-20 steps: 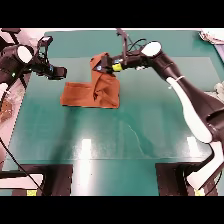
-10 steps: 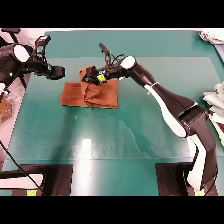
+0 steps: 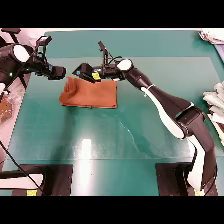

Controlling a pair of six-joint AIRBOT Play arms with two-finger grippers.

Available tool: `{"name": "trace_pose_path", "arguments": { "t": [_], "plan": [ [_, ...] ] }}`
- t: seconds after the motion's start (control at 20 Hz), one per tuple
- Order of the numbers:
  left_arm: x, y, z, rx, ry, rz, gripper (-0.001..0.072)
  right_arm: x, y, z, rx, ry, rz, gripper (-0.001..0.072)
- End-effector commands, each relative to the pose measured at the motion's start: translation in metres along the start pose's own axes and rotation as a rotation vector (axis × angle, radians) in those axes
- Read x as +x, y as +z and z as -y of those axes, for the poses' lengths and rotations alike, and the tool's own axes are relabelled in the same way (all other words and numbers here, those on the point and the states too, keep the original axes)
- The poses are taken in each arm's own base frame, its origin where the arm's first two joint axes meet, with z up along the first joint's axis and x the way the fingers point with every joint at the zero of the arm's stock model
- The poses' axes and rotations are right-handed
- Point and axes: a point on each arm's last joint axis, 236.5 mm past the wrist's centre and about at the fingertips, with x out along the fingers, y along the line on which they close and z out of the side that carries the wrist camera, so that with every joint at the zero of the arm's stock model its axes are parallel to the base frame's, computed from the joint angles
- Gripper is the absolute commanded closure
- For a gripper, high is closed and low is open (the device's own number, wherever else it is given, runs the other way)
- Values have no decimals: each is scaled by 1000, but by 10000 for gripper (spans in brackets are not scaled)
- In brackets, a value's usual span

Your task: Fold the shirts.

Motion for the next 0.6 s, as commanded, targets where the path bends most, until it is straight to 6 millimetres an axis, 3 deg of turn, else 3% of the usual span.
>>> {"name": "trace_pose_path", "arguments": {
  "t": [0.0,0.1,0.25,0.35,0.45,0.55],
  "plan": [
    [-1,-2,0,-1,-7,-9,684,-18,5,-18,-47,46,-41,93],
    [-3,-3,-9,-20,1,-11,684,-51,14,0,-79,-64,-61,92],
    [-7,-6,-30,-63,18,-19,684,-135,16,67,-71,-387,-117,84],
    [-10,-11,-41,-89,24,-38,684,-185,4,98,-16,-468,-163,67],
    [-11,-14,-47,-102,28,-50,684,-218,-10,128,58,-509,-179,67],
    [-11,-14,-45,-97,20,-50,684,-236,-14,162,131,-546,-151,66]
  ]
}}
